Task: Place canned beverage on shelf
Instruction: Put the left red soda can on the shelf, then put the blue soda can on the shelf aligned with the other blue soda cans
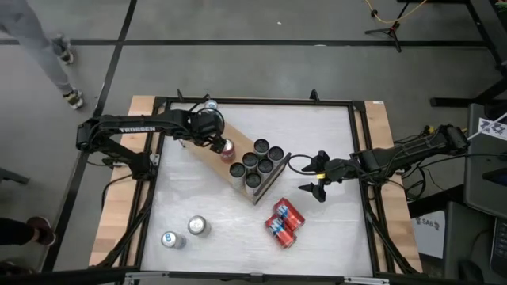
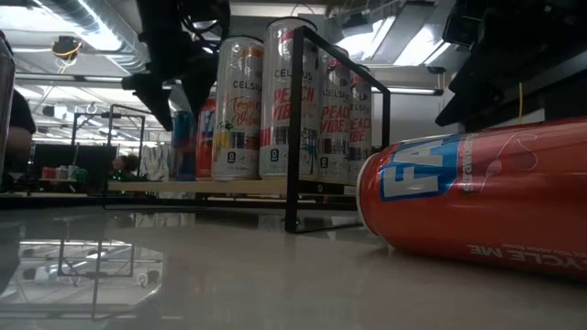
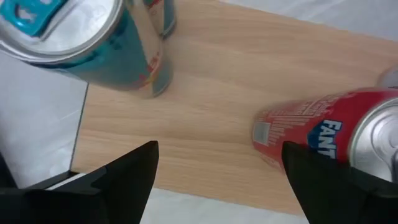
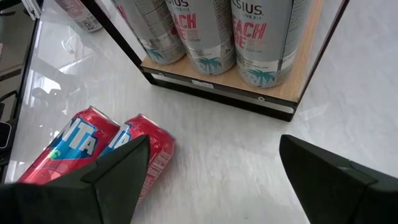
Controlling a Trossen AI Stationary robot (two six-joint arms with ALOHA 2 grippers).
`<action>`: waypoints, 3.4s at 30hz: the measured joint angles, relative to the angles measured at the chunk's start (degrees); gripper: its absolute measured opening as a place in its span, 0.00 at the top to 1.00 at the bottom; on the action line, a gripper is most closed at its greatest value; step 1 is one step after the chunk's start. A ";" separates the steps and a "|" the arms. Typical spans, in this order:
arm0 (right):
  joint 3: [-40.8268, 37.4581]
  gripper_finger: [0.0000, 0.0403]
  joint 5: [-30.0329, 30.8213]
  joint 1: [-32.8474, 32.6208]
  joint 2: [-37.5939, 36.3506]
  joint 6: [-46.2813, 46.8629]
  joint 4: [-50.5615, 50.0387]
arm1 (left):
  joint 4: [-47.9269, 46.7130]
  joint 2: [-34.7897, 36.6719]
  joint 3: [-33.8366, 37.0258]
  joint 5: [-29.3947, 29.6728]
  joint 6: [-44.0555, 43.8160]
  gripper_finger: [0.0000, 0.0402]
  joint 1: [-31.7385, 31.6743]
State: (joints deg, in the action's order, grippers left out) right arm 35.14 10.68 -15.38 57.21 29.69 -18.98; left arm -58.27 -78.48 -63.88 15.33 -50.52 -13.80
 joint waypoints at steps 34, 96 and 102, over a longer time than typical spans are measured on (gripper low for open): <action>0.02 0.12 0.00 0.02 0.02 0.00 -0.02 | 6.72 0.18 0.04 -2.43 -0.37 0.16 3.08; 0.07 0.12 0.00 0.01 0.02 -0.42 -0.02 | 15.90 -3.32 0.04 -2.11 3.21 0.16 3.17; 0.07 0.12 0.00 0.01 0.02 -0.42 -0.02 | 12.48 -2.37 0.04 -2.81 3.06 0.16 3.15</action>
State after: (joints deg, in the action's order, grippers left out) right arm 35.20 10.68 -15.37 57.23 29.28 -19.00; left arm -45.78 -80.85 -63.83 12.51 -47.46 -10.66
